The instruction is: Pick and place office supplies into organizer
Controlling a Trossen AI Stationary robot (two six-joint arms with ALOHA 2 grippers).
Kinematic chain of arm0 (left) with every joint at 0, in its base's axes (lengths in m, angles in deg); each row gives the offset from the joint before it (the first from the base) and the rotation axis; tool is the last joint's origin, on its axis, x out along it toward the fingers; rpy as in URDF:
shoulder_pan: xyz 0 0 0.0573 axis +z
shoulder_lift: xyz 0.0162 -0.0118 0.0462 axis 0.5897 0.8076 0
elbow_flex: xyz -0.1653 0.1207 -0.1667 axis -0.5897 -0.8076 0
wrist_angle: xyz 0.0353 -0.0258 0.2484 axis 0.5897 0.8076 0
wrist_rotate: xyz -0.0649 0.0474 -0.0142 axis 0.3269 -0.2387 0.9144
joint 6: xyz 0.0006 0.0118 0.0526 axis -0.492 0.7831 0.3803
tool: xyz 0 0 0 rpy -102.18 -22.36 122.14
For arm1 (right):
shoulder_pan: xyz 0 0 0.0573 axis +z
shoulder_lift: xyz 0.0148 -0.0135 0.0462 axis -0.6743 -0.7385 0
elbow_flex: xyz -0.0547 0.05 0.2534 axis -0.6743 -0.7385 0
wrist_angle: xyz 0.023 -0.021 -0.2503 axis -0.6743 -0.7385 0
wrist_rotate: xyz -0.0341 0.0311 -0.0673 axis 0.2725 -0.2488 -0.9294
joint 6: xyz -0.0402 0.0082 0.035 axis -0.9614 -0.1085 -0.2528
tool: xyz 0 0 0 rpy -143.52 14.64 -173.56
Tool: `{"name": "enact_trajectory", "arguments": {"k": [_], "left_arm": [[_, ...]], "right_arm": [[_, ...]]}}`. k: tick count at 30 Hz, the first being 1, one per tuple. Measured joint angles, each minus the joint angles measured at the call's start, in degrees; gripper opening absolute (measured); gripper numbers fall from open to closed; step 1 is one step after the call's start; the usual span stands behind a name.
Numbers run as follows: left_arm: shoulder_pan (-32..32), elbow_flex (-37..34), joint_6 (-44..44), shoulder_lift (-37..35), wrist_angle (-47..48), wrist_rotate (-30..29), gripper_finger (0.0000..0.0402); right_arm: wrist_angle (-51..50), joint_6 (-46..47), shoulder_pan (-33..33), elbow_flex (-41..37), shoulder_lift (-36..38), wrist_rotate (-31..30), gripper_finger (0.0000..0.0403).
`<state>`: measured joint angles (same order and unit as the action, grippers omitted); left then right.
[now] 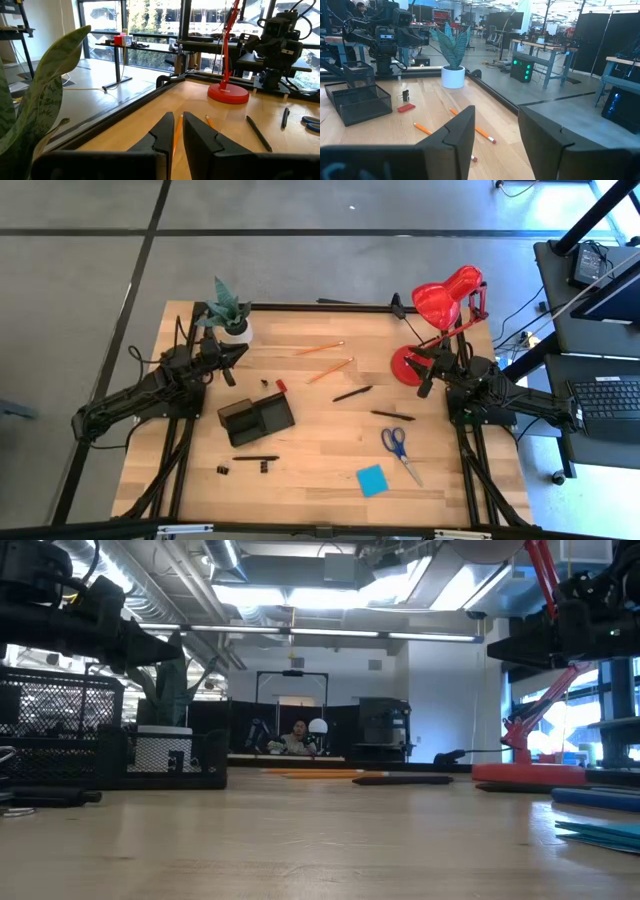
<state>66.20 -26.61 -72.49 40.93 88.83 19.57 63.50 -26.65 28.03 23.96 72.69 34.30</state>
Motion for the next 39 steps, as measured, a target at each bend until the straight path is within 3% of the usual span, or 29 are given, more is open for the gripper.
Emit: {"name": "enact_trajectory", "arguments": {"k": [20,26,32,39], "left_arm": [[0.00,0.00,3.27,0.00,0.00,-0.96,0.0040],[-0.02,-0.01,7.39,0.00,0.00,-0.08,0.0085],[-0.02,0.00,5.07,0.00,-1.61,-0.06,0.0143],[-0.02,0.00,4.07,0.00,-2.16,0.06,0.0167]], "right_arm": [[0.00,-0.01,0.00,0.00,-0.01,0.00,0.0154],[0.00,0.01,0.00,0.00,0.00,-0.01,0.0154],[-0.02,0.01,0.00,-0.01,0.01,-0.01,0.0154],[0.00,-0.01,0.00,-0.02,0.01,0.00,0.0154]]}}
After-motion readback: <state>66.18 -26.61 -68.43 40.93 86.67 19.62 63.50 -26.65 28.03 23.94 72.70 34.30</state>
